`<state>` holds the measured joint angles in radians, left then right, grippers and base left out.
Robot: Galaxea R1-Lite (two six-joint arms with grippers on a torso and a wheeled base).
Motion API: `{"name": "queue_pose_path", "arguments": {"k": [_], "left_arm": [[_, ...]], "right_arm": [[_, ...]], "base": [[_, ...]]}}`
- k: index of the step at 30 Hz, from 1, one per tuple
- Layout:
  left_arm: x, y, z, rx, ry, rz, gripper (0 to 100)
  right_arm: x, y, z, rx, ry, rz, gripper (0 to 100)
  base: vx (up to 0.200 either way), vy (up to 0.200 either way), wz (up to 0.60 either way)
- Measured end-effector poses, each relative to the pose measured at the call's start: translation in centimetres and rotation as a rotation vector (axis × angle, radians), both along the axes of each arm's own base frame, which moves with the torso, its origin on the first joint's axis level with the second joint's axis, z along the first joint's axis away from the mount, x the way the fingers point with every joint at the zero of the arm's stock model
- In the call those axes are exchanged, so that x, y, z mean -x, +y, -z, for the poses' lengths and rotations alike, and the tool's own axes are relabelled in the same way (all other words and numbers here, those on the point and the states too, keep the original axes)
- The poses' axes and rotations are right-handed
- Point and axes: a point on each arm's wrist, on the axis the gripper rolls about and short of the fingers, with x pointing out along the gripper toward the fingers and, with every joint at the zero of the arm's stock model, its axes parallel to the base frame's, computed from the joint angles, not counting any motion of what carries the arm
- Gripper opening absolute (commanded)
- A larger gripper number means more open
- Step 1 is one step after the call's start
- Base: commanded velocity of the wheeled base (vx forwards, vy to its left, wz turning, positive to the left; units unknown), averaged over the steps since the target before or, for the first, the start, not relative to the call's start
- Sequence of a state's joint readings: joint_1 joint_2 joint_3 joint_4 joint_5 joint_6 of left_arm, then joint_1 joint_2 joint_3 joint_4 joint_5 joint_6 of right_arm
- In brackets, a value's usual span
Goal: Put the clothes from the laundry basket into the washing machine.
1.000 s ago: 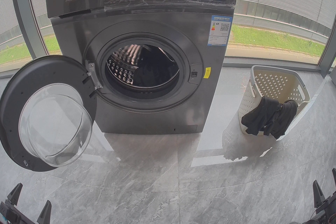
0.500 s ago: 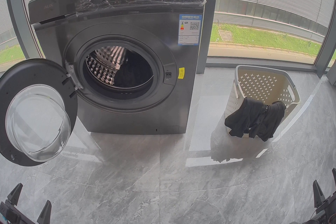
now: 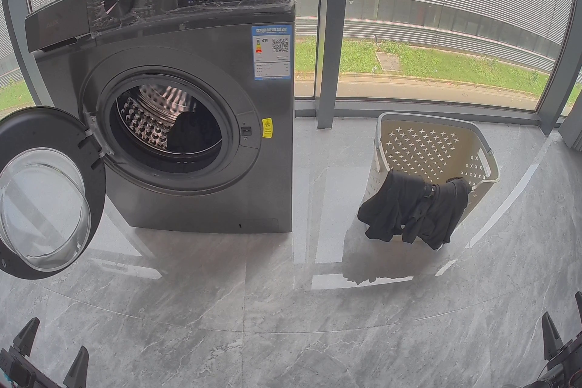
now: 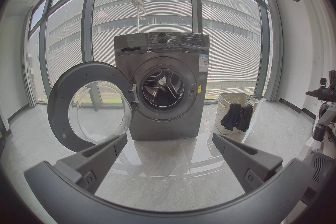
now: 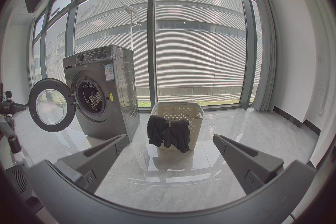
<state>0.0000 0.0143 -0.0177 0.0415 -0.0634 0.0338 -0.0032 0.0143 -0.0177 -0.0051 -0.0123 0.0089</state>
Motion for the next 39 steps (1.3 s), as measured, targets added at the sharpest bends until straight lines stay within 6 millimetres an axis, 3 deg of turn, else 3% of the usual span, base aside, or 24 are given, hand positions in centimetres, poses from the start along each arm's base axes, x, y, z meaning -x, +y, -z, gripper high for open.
{"name": "queue_pose_path", "arguments": {"k": [6, 15, 27, 39], "left_arm": [[0.0, 0.02, 0.01, 0.012, 0.002, -0.01, 100], [-0.01, 0.03, 0.0, 0.015, 0.002, -0.016, 100], [-0.01, 0.03, 0.0, 0.015, 0.001, -0.015, 100], [-0.01, 0.03, 0.0, 0.015, 0.002, -0.016, 100]], "right_arm": [[0.0, 0.0, -0.01, 0.0, 0.0, 0.0, 100], [-0.01, 0.0, -0.01, 0.001, 0.0, 0.0, 100], [-0.01, 0.0, -0.01, 0.001, 0.001, 0.0, 100], [-0.01, 0.0, -0.01, 0.001, 0.001, 0.0, 100]], "base": [[0.0, -0.2, 0.0], [0.0, 0.0, 0.0], [0.2, 0.0, 0.0], [0.0, -0.05, 0.0]]}}
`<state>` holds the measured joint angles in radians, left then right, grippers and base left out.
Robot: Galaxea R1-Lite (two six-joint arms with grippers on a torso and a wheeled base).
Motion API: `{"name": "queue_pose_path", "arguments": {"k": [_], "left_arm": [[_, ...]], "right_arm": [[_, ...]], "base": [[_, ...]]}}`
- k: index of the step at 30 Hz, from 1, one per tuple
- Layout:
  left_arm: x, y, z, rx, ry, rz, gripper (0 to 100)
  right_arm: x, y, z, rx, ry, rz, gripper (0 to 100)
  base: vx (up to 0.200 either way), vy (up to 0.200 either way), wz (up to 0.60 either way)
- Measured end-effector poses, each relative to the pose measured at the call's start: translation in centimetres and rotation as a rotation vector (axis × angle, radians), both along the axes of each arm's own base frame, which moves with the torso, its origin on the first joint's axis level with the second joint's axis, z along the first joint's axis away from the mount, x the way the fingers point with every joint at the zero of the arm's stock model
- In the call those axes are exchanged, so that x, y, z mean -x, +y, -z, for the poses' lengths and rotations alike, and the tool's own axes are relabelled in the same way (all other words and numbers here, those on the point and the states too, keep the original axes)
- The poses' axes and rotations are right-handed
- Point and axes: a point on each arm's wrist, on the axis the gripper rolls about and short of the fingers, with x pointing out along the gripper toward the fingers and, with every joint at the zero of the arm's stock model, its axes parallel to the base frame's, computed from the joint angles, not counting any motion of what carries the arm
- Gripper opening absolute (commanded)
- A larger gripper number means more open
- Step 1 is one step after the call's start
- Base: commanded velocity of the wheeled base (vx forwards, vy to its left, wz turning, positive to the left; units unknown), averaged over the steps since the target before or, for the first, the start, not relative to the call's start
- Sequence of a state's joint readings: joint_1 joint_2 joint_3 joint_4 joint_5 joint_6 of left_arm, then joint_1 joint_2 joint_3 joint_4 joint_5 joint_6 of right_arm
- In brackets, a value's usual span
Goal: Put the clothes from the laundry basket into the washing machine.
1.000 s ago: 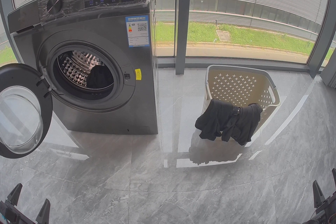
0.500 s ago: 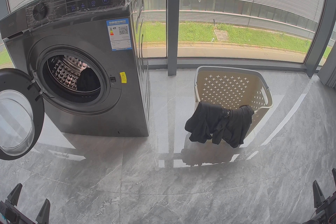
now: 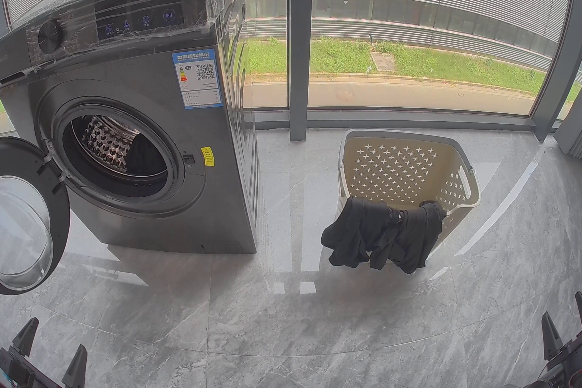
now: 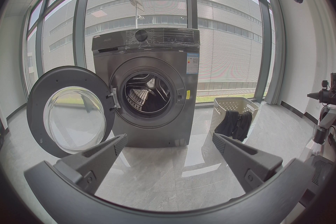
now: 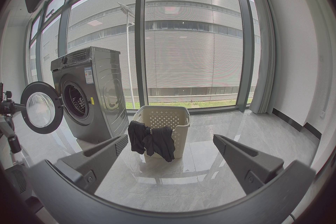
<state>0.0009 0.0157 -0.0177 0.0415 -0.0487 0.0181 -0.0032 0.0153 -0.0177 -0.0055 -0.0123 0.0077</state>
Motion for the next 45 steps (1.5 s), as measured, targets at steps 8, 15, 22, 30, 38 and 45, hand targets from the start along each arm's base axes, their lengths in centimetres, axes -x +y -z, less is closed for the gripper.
{"name": "queue_pose_path", "arguments": {"k": [8, 15, 22, 30, 38, 45], "left_arm": [[0.0, 0.0, 0.0, 0.0, 0.0, 0.001, 100], [0.0, 0.0, 0.0, 0.0, 0.0, 0.001, 100], [0.0, 0.0, -0.01, 0.0, 0.0, 0.001, 100], [0.0, 0.0, 0.0, 0.0, 0.0, 0.0, 100], [0.0, 0.0, 0.0, 0.0, 0.0, 0.0, 100], [0.0, 0.0, 0.0, 0.0, 0.0, 0.0, 100]], "right_arm": [[0.0, 0.01, 0.0, 0.0, 0.0, -0.001, 100], [-0.01, 0.01, 0.0, 0.0, 0.001, -0.003, 100], [-0.01, 0.01, 0.0, 0.0, 0.001, -0.003, 100], [-0.01, 0.0, 0.0, 0.0, 0.001, -0.004, 100], [-0.01, 0.01, 0.0, 0.0, 0.001, -0.003, 100], [-0.01, 0.01, 0.0, 0.0, 0.001, -0.003, 100]], "base": [[0.0, -0.2, 0.0], [0.0, -0.2, 0.0], [0.0, -0.086, 0.0], [0.0, 0.0, 0.0], [0.2, 0.0, 0.0], [0.114, 0.0, 0.0]]}}
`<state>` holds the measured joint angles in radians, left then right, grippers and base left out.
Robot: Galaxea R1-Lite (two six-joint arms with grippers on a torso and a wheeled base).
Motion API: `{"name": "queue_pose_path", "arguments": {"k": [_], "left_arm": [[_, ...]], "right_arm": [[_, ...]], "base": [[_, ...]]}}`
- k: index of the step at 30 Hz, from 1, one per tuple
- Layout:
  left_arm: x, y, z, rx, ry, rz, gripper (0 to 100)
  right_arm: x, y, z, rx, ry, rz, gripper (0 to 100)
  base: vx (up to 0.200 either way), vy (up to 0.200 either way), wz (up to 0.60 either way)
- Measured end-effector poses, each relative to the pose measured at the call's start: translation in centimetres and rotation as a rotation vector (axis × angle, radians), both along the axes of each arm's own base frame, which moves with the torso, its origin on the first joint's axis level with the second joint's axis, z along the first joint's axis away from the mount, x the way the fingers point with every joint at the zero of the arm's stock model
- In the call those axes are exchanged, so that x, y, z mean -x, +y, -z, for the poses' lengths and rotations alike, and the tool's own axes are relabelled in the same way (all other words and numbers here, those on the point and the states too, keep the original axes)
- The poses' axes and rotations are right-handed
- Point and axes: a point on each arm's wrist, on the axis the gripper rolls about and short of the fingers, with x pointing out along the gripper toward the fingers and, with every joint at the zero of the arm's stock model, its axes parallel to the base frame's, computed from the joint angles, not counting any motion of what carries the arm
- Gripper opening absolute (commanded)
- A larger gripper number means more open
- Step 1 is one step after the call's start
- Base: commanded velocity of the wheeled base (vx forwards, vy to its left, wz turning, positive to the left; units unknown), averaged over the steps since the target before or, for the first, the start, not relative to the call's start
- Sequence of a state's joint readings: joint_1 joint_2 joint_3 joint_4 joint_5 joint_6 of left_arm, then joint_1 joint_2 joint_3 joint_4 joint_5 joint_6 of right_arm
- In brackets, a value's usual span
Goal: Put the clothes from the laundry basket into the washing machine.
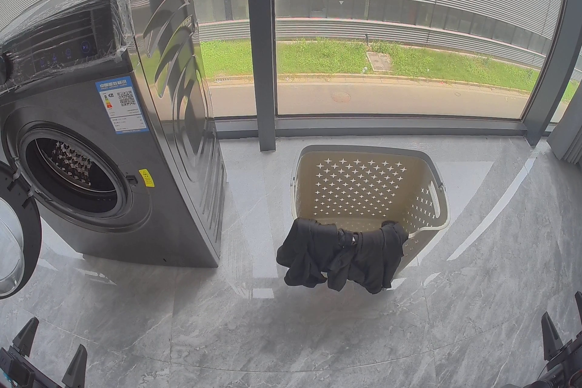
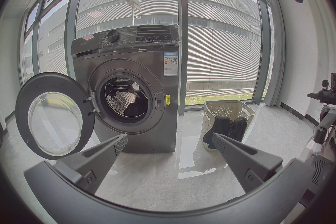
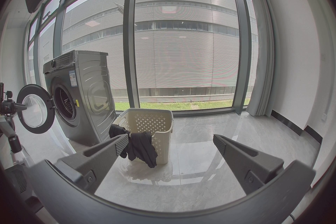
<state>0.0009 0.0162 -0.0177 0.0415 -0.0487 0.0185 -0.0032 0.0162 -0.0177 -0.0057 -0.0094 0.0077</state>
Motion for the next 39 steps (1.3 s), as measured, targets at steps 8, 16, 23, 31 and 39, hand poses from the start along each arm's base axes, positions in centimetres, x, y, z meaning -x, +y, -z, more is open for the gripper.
{"name": "queue_pose_path", "arguments": {"k": [8, 16, 23, 31, 39], "left_arm": [[0.0, 0.0, 0.0, 0.0, 0.0, 0.0, 100], [0.0, 0.0, 0.0, -0.001, 0.0, 0.0, 100], [0.0, 0.0, 0.0, -0.002, 0.0, 0.0, 100], [0.0, 0.0, 0.0, -0.002, 0.0, 0.001, 100], [0.0, 0.0, 0.0, -0.003, 0.0, 0.001, 100]], "right_arm": [[0.0, 0.0, 0.0, 0.0, 0.0, 0.0, 100], [0.0, 0.0, 0.0, 0.0, 0.0, 0.0, 100], [0.0, 0.0, 0.0, 0.0, 0.0, 0.0, 100], [0.0, 0.01, 0.0, 0.0, 0.0, 0.003, 100], [0.01, 0.04, -0.23, -0.005, -0.022, -0.011, 100]], "base": [[0.05, 0.0, 0.0], [0.1, 0.0, 0.0], [0.0, 0.0, 0.0], [0.0, 0.0, 0.0], [0.0, 0.0, 0.0]]}}
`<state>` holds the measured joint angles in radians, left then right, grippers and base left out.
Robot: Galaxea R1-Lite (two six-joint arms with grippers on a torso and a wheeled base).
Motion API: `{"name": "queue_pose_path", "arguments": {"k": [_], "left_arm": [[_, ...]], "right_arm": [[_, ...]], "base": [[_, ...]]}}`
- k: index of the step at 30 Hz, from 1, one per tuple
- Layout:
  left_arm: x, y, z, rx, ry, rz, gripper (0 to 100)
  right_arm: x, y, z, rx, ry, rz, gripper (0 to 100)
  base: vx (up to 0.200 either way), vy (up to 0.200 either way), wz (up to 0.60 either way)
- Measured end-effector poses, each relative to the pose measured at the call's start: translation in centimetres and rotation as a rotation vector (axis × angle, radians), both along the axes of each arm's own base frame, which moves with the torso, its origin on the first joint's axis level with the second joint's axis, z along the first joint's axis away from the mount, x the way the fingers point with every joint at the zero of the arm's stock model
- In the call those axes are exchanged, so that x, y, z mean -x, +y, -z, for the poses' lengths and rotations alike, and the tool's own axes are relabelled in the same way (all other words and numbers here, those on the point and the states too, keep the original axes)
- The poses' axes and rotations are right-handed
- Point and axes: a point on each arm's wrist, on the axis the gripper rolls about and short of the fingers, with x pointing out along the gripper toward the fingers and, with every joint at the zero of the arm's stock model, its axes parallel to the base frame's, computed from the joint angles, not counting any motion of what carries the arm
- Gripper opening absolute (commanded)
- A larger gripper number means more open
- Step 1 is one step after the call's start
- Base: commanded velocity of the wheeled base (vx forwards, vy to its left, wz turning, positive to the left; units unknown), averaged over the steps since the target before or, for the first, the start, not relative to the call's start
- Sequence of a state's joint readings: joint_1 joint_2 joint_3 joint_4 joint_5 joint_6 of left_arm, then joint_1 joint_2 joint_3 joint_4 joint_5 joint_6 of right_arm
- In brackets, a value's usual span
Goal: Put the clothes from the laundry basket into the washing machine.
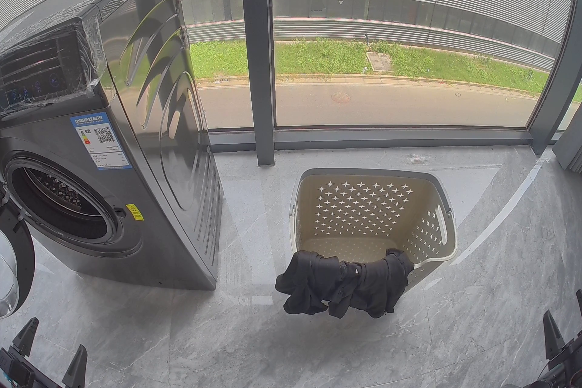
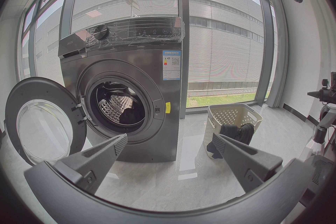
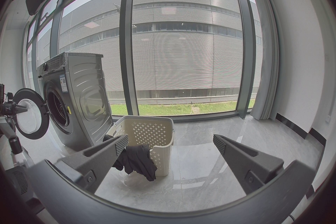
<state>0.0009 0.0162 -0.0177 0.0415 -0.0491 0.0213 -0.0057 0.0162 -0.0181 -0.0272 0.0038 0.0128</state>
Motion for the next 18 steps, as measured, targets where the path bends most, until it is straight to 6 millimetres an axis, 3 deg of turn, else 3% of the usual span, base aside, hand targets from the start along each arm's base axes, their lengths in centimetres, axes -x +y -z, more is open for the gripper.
{"name": "queue_pose_path", "arguments": {"k": [5, 10, 15, 18], "left_arm": [[0.0, 0.0, 0.0, 0.0, 0.0, 0.0, 100], [0.0, 0.0, 0.0, 0.0, 0.0, 0.0, 100], [0.0, 0.0, 0.0, 0.0, 0.0, 0.0, 100], [0.0, 0.0, 0.0, 0.001, 0.0, 0.0, 100]], "right_arm": [[0.7, 0.0, -2.4, 0.0, -0.064, -0.022, 100], [1.5, 0.1, -7.2, 0.003, -0.106, -0.106, 100], [-0.5, 0.3, -9.7, 0.006, 0.011, -0.265, 100], [-2.8, 0.6, -10.6, 0.005, 0.108, -0.331, 100]], "base": [[0.0, 0.0, 0.0], [0.0, 0.0, 0.0], [0.0, 0.0, 0.0], [0.0, 0.0, 0.0]]}}
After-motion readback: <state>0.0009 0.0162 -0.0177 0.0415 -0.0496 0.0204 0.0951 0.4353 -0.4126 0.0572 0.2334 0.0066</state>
